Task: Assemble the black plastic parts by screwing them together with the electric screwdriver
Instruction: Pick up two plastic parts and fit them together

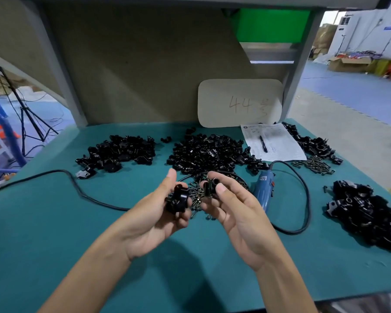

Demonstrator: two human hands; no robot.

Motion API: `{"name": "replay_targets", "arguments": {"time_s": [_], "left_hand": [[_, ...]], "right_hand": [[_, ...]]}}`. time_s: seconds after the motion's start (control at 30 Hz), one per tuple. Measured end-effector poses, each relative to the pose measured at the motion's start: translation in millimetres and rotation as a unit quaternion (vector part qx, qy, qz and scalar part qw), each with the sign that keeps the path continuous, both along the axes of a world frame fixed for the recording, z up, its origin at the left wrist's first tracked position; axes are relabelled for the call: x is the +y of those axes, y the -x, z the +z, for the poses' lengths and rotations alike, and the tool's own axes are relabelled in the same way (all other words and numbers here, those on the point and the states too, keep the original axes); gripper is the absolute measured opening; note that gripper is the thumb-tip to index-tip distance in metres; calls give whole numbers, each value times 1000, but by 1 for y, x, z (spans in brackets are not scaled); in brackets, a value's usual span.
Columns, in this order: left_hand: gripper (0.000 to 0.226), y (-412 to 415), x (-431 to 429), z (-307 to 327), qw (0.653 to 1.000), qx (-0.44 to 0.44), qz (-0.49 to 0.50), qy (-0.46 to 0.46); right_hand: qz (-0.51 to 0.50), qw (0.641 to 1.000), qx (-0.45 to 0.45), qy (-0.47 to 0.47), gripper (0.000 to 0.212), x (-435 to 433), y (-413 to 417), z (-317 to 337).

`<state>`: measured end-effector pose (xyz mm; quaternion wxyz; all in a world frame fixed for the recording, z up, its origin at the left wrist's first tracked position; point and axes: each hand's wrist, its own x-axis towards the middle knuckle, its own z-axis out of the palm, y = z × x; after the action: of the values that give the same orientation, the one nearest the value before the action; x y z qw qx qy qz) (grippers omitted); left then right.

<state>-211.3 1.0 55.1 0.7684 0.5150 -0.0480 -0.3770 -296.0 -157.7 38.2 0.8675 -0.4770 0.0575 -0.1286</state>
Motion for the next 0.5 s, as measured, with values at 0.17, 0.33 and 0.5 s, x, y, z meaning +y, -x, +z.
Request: {"name": "replay_targets", "arguments": {"time_s": [0.17, 0.33, 0.5], "left_hand": [[42, 1, 1, 3, 999, 21, -33, 32], [50, 1, -2, -2, 998, -35, -12, -52], [53, 1, -2, -6, 998, -44, -9, -38]], "right_hand": [[0, 1000, -13, -10, 33, 0, 1, 0], [1, 1000, -25, -9, 31, 1, 2, 0], [-4, 1000, -14, -2, 31, 5, 3, -2]]}}
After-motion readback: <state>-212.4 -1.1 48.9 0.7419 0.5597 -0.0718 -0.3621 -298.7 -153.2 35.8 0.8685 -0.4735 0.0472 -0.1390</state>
